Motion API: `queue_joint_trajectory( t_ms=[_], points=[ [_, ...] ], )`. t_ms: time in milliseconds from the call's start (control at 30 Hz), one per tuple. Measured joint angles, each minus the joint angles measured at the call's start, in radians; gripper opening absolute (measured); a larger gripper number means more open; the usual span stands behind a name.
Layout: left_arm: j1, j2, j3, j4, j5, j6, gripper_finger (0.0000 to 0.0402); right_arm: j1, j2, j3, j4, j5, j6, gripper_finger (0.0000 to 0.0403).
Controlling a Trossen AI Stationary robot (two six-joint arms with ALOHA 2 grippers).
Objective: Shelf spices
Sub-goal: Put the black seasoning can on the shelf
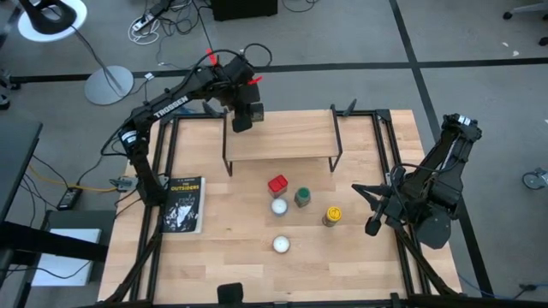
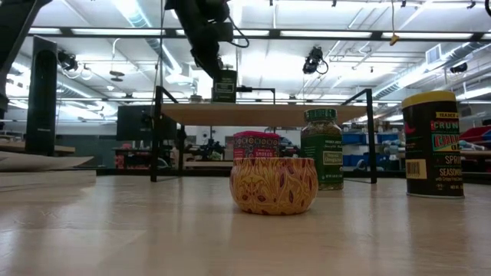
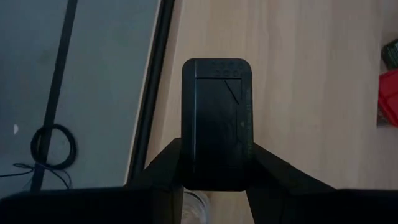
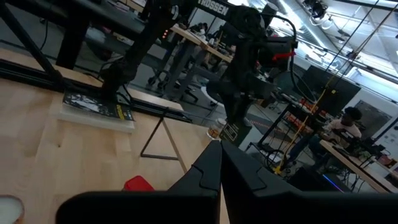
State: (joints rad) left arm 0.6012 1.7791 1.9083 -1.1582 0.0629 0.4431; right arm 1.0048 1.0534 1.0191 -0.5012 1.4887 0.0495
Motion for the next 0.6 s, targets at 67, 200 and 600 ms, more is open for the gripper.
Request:
queue_joint_trajectory(
  t_ms=[67,200,600],
  points=[
    [0.007,0.002,0.0,0.008,0.016,0.003,0.0122,0.0,0.0,0.0,0.003,0.0,-0.001,0.0006],
    [0.015,0.011,0.001,0.006,0.031,0.032,0.0122,0.0,0.0,0.0,0.005,0.0,-0.005,0.0002],
    [0.039,0.078,0.0,0.02,0.055,0.051,0.0122,0.0,0.0,0.0,0.008,0.0,-0.006,0.0003]
  ],
)
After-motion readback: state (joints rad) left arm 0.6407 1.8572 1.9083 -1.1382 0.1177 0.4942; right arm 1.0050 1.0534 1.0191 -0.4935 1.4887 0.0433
